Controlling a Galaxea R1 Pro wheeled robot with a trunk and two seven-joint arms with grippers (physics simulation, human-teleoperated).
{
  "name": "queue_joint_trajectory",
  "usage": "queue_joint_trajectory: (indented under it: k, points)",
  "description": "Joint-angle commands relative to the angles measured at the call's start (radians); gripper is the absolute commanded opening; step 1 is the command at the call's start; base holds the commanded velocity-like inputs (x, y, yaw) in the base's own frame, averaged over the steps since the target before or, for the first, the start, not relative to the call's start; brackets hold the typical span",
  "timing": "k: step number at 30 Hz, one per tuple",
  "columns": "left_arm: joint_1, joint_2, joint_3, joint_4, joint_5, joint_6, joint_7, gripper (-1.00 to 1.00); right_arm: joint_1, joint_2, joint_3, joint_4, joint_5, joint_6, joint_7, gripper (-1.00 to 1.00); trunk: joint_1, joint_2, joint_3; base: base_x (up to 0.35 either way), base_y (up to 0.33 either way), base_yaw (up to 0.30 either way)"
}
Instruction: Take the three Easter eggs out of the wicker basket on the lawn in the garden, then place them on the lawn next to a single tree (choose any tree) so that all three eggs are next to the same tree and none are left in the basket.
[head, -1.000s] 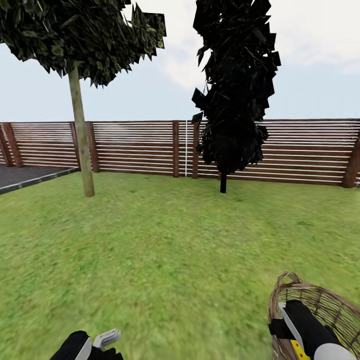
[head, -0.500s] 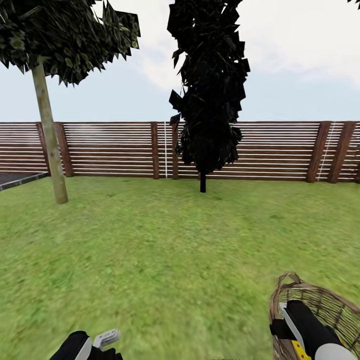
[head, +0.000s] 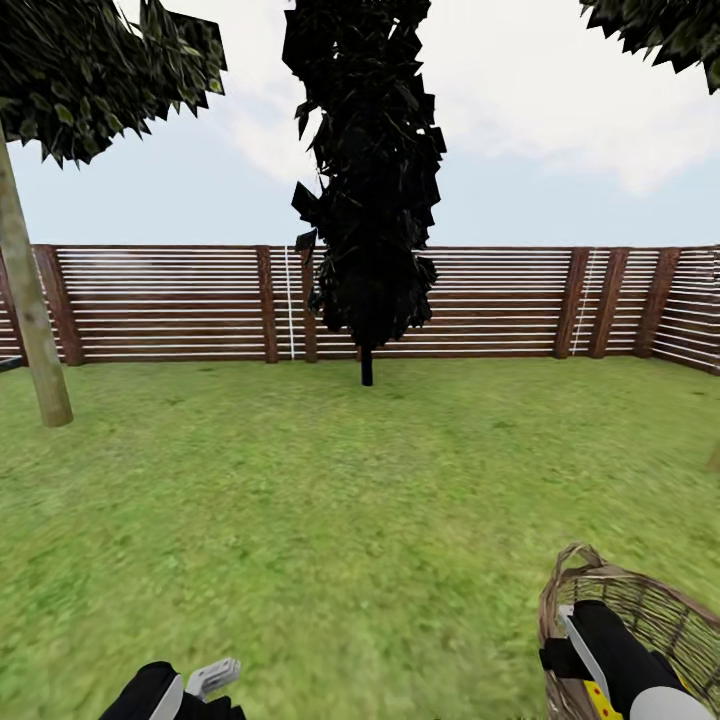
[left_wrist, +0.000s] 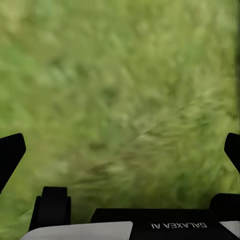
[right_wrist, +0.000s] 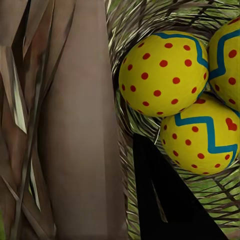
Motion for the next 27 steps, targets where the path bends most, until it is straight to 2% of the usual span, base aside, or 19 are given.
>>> queue_joint_trajectory:
  k: [1, 27]
  points:
    - [0.0, 0.0, 0.004, -0.001, 0.0, 0.006, -0.003, 1.0, -0.001, 0.001, -0.003, -0.001, 0.016, 0.004, 0.0, -1.0, 0.0, -0.001, -0.001, 0.0, 0.0, -0.282]
    - [0.0, 0.0, 0.007, -0.001, 0.001, 0.006, -0.003, 1.0, -0.001, -0.001, -0.003, -0.002, 0.017, 0.004, 0.0, -1.0, 0.0, -0.001, 0.013, 0.0, 0.0, -0.282]
